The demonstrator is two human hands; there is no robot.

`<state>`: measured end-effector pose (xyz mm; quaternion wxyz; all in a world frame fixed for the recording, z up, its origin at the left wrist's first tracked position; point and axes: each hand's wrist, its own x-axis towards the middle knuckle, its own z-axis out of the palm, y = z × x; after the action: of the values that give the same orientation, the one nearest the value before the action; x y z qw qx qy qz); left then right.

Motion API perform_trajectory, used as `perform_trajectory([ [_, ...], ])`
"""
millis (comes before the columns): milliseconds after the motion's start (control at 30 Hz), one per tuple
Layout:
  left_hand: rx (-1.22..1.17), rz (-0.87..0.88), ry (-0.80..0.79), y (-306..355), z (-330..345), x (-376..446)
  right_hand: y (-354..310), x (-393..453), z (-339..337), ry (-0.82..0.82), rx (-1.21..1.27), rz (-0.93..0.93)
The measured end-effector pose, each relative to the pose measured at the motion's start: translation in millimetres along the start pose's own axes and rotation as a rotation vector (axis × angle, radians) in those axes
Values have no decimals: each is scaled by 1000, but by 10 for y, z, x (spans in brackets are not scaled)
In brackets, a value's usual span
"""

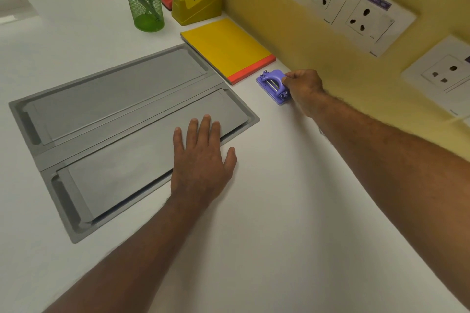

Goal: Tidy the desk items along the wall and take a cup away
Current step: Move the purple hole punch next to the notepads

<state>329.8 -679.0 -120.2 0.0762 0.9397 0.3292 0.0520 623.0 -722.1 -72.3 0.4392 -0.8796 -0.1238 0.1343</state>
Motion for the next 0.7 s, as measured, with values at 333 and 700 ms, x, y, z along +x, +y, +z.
perform_trajectory([
  [333, -168, 40, 11, -24, -238, -160, 218, -875, -337, 68, -428, -318],
  [700, -87, -10, -14, -299, -854, -945, 315, -2181, -770, -20, -600, -430],
])
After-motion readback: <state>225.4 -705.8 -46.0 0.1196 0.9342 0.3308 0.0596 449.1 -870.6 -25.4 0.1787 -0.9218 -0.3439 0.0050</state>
